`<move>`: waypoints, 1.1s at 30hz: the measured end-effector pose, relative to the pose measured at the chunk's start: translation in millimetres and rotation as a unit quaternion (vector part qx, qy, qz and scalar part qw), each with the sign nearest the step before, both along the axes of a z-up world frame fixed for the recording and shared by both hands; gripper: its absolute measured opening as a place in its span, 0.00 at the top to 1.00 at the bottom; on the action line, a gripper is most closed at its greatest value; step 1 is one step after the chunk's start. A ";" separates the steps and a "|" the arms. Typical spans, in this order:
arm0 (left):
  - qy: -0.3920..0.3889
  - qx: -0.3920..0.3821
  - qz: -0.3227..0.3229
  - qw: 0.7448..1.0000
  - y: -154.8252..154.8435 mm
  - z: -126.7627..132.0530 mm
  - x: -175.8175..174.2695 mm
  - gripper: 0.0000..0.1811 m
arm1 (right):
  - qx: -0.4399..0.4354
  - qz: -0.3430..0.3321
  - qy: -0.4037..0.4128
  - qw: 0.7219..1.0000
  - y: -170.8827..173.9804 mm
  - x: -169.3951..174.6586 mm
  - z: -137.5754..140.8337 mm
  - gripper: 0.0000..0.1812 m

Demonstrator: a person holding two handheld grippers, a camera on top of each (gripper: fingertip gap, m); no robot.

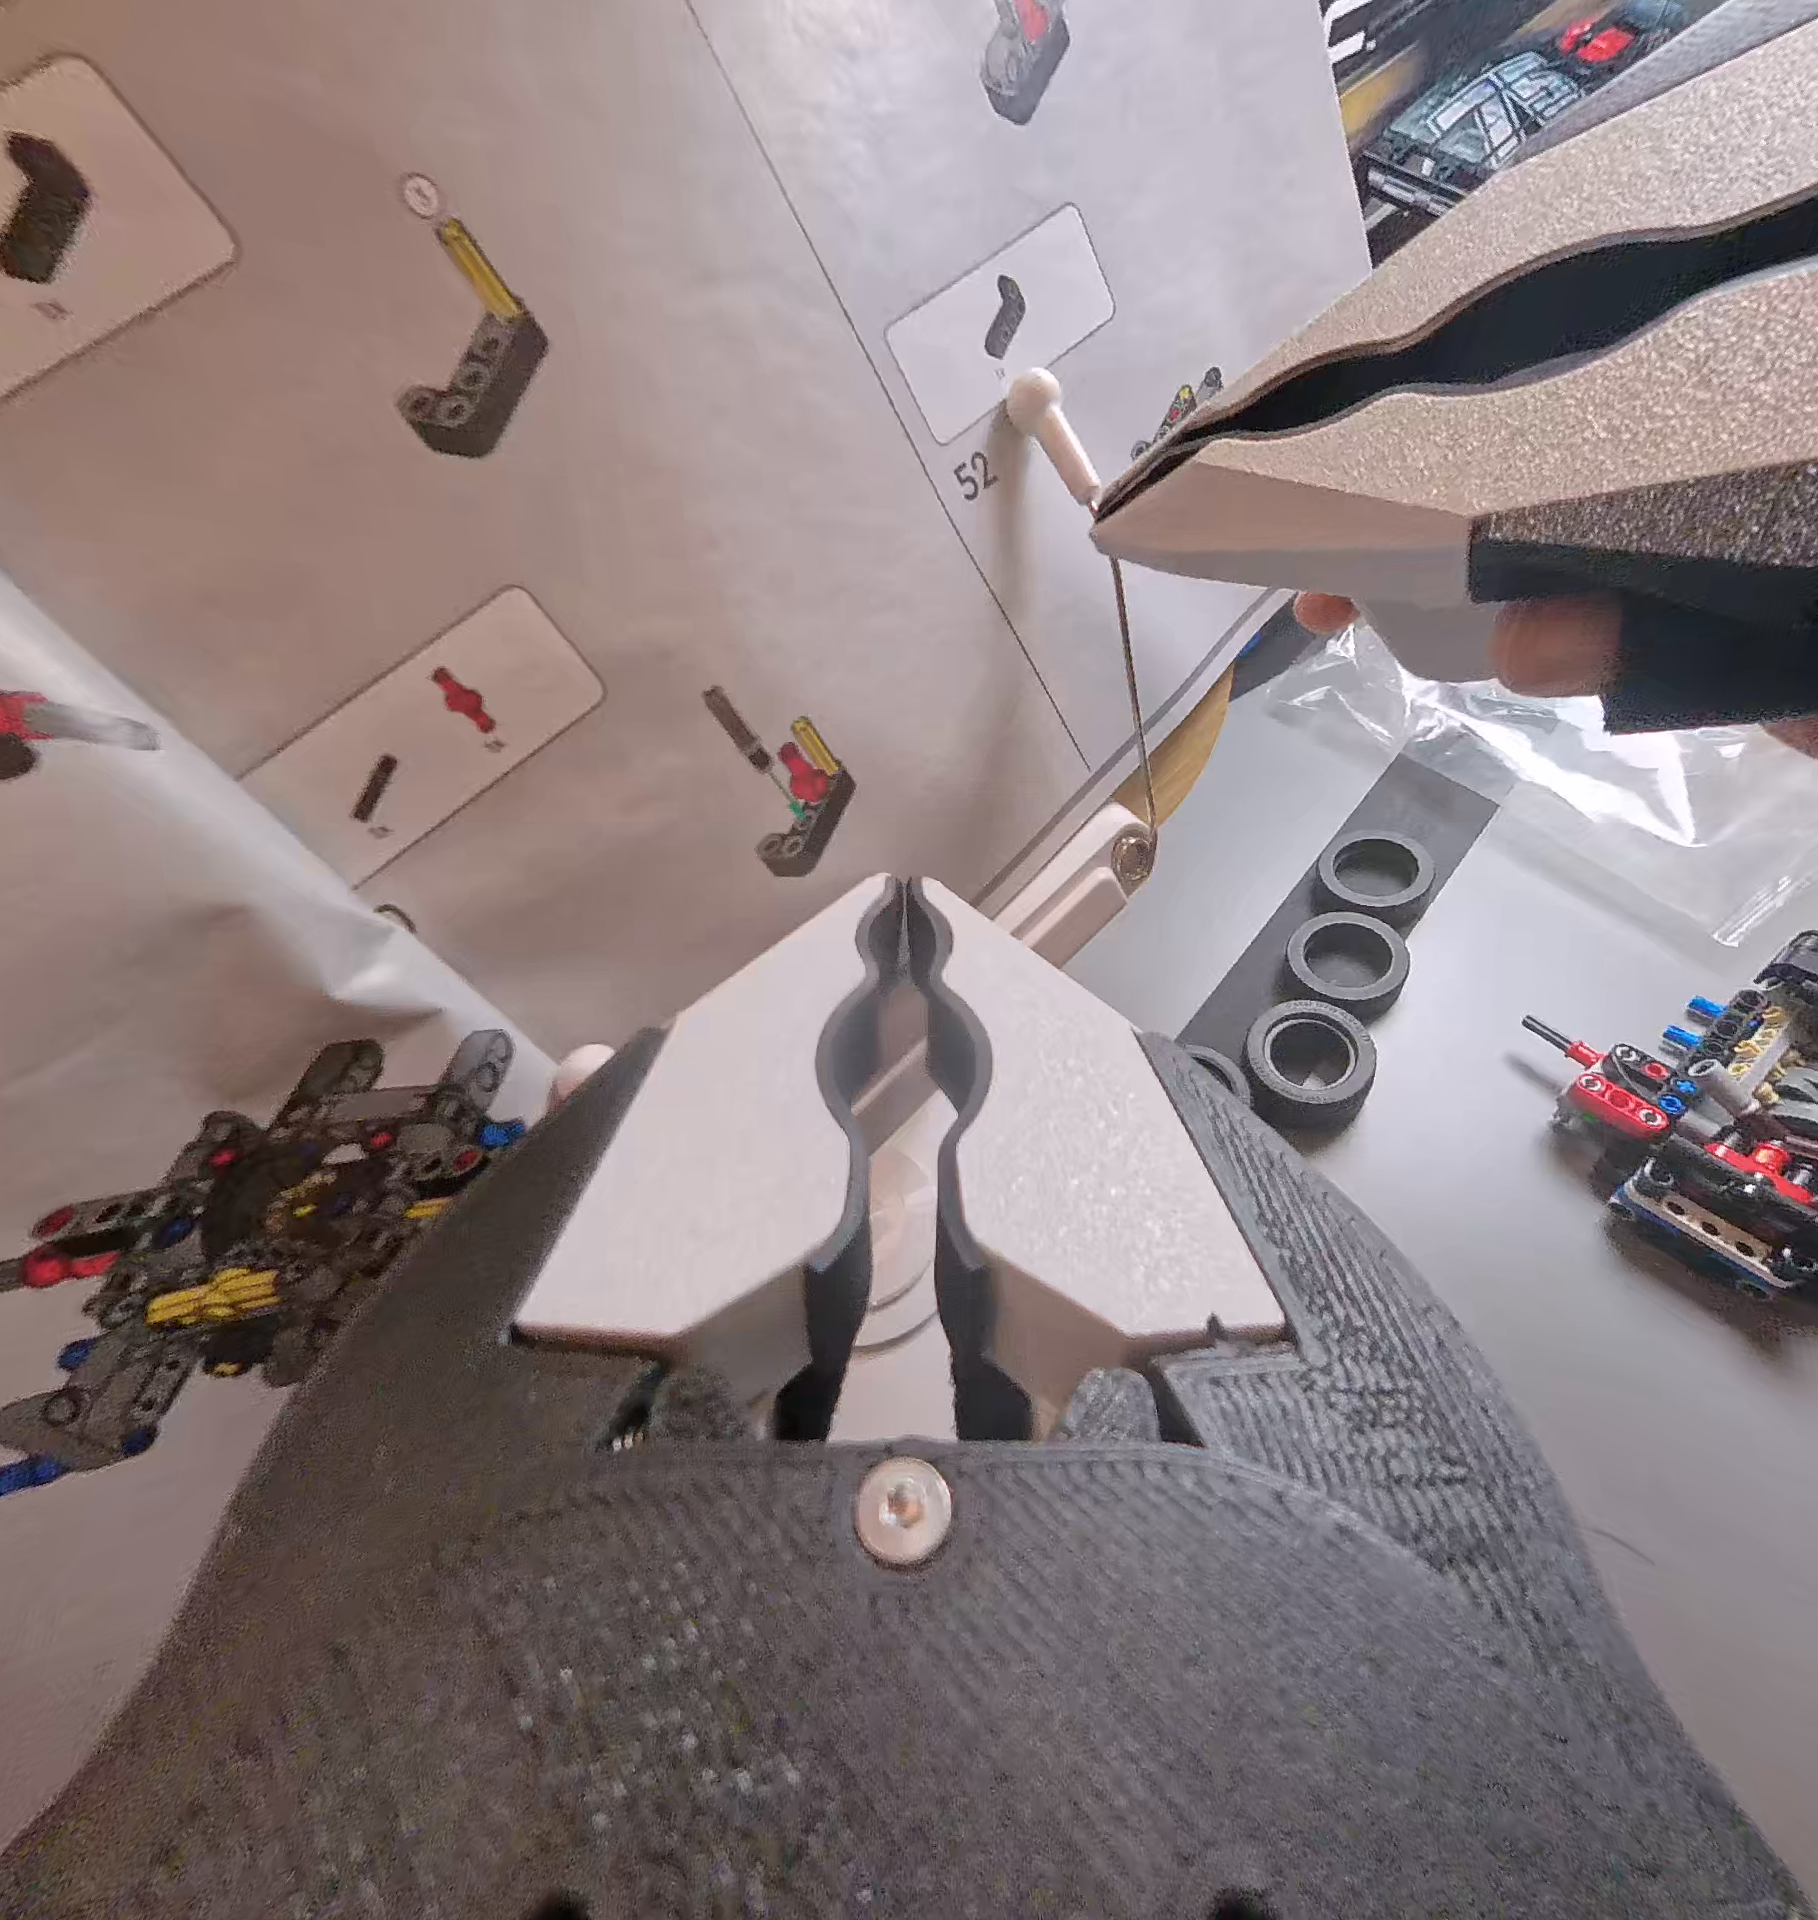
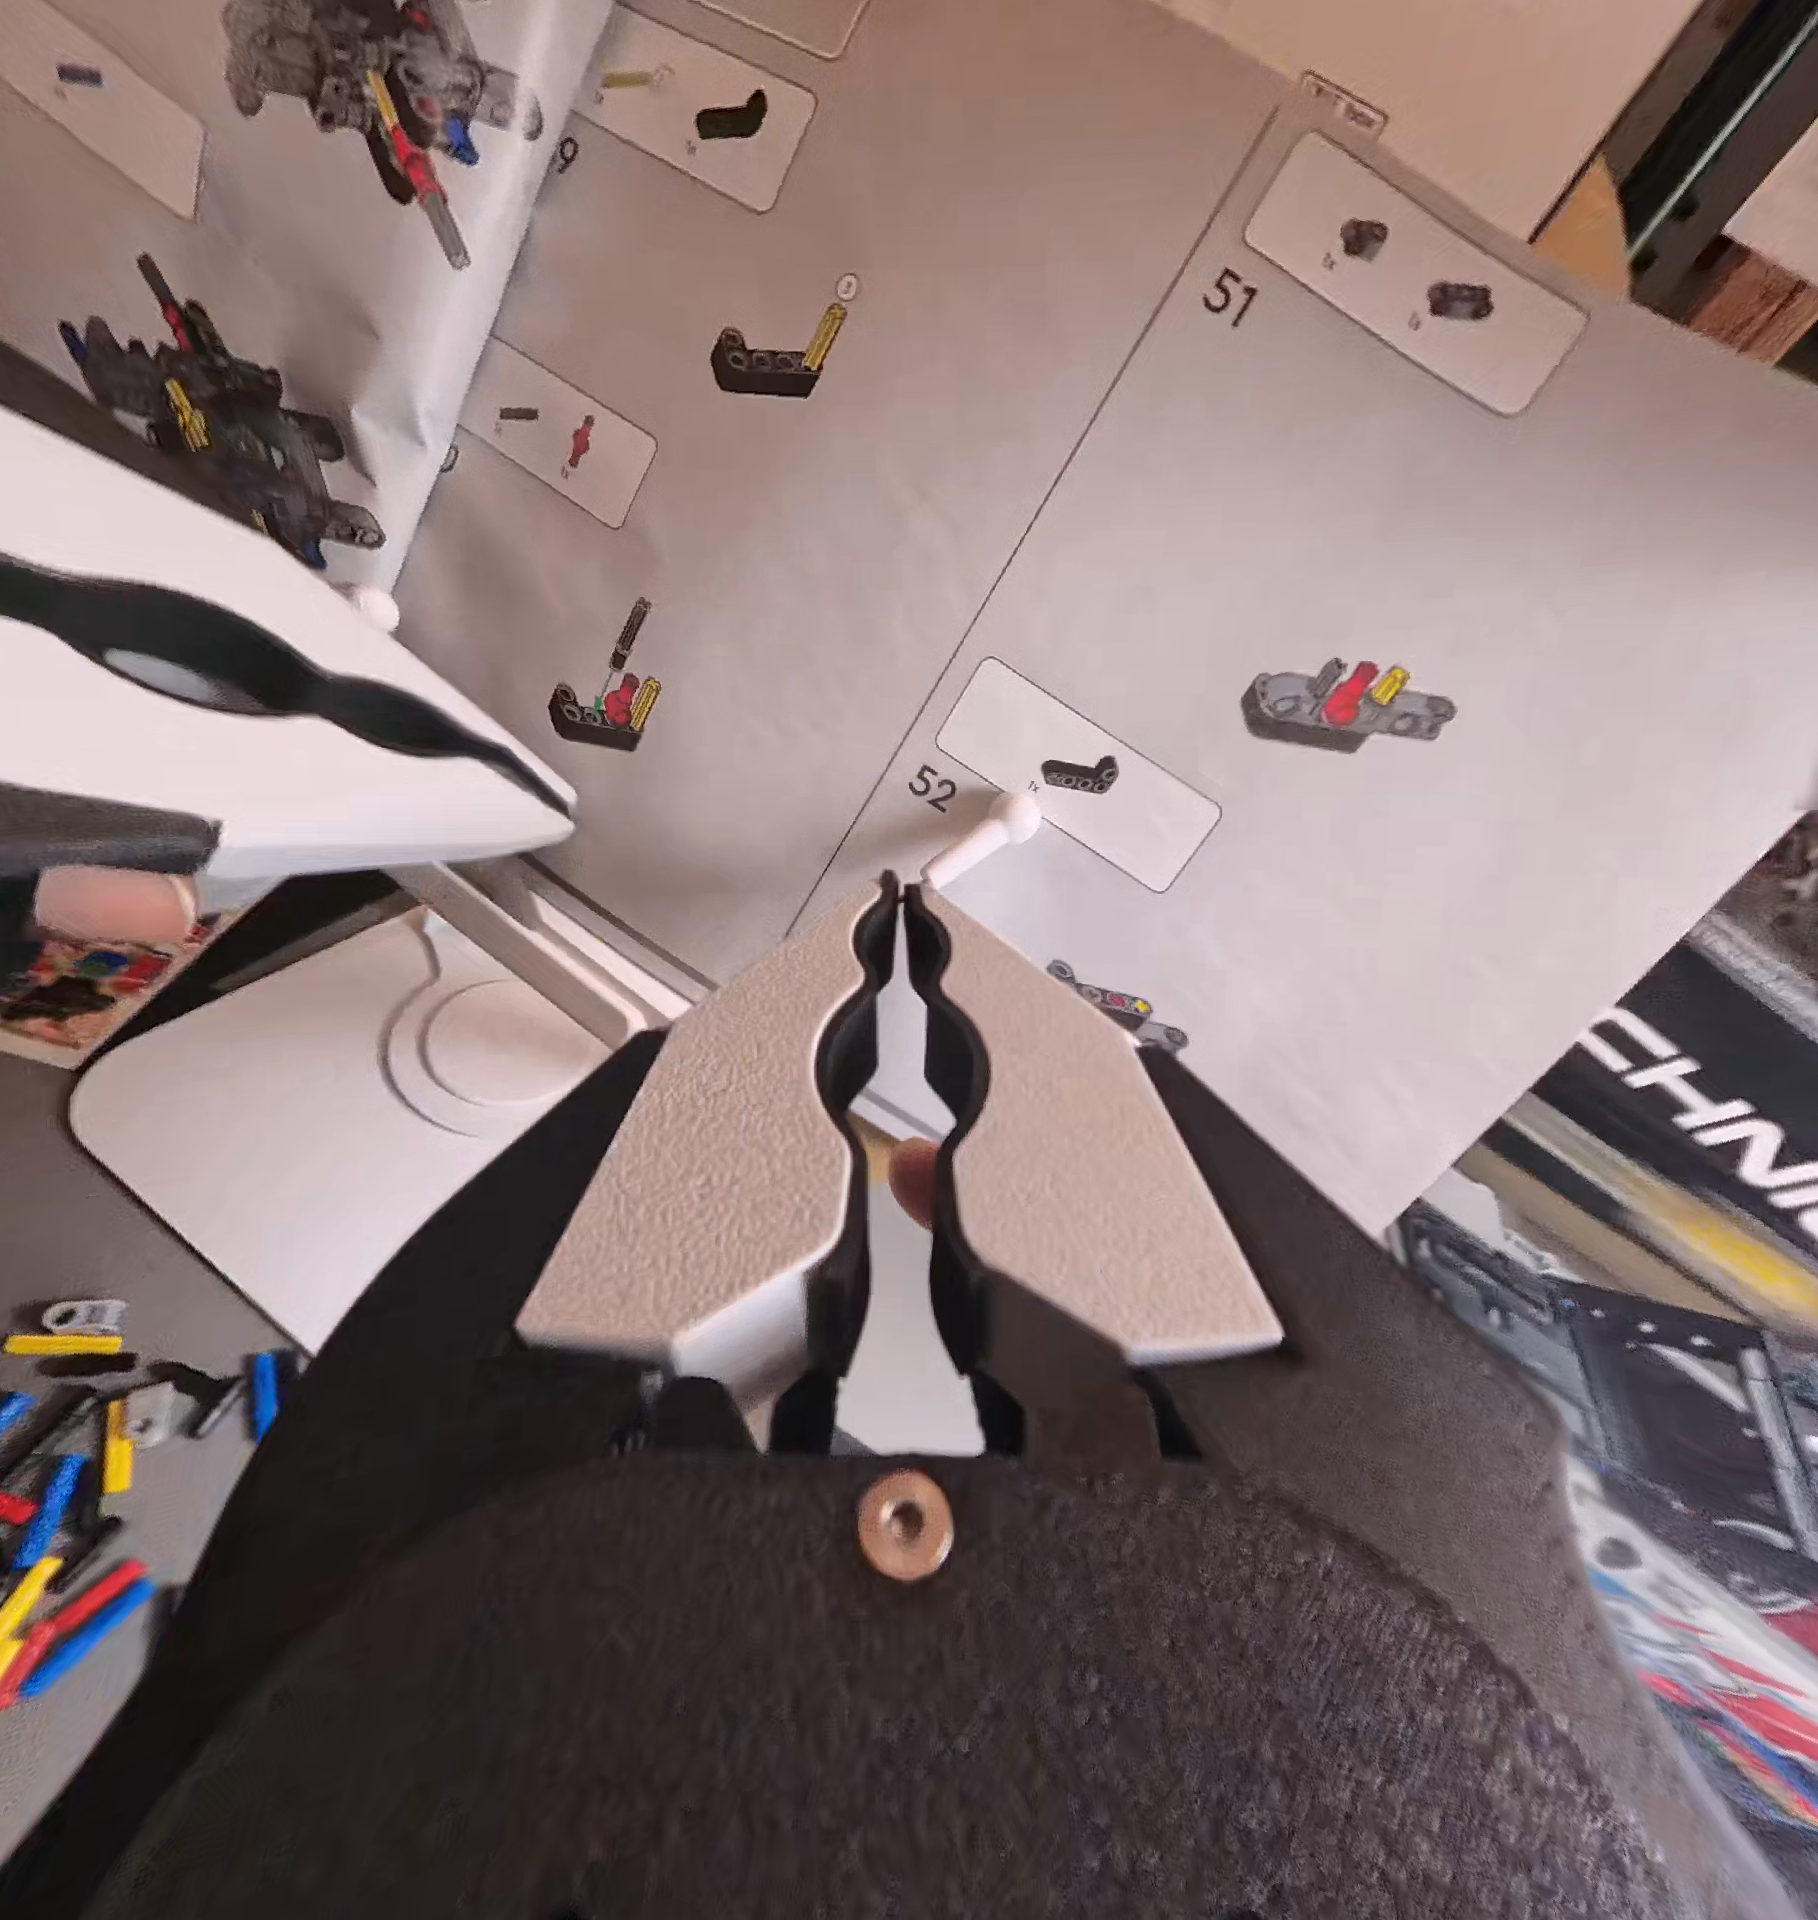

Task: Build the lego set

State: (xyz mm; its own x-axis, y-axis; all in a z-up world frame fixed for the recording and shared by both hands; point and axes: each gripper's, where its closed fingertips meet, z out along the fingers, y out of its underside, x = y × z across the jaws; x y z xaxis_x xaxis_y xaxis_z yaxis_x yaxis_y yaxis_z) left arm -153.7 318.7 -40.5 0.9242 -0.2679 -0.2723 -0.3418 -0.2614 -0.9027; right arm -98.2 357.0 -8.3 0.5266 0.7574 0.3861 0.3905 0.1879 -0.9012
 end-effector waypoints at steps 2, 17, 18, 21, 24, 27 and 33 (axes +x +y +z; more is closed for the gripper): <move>-0.001 0.013 0.009 1.000 -2.9 3.9 -7.4 1.00 | 0.031 0.003 -0.026 0.999 -3.5 -3.4 1.6 1.00; -0.014 0.033 0.022 0.999 -25.1 1.4 -39.2 0.98 | -0.069 -0.088 0.057 0.992 4.7 5.9 -0.6 0.75; -0.018 0.030 0.023 0.999 -24.5 0.1 -39.3 0.97 | -0.087 -0.074 0.060 0.992 3.9 0.4 -6.3 0.76; -0.014 0.022 0.026 0.999 -22.9 -4.9 -41.1 0.97 | -0.071 -0.064 0.044 0.994 4.9 -9.5 -10.3 0.96; -0.009 0.024 0.028 0.999 -22.7 -7.0 -43.2 0.98 | -0.032 -0.061 0.016 0.998 3.2 -15.7 -8.2 0.97; -0.011 0.027 0.030 0.999 -21.9 -6.9 -45.1 1.00 | 0.017 -0.021 -0.017 0.999 -8.3 -28.4 -5.2 0.98; -0.032 0.021 0.031 0.999 -23.0 -6.7 -46.6 1.00 | 0.212 0.113 -0.243 0.940 -53.8 -71.5 -44.9 1.00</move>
State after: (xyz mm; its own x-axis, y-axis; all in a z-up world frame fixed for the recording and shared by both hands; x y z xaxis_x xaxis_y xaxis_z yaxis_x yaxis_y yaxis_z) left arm -200.3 295.7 -47.2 0.9546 -0.2000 -0.2210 -0.2667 -0.2420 -0.9329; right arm -169.7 303.2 -53.1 0.0541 0.5531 0.8314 0.6430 0.6176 -0.4528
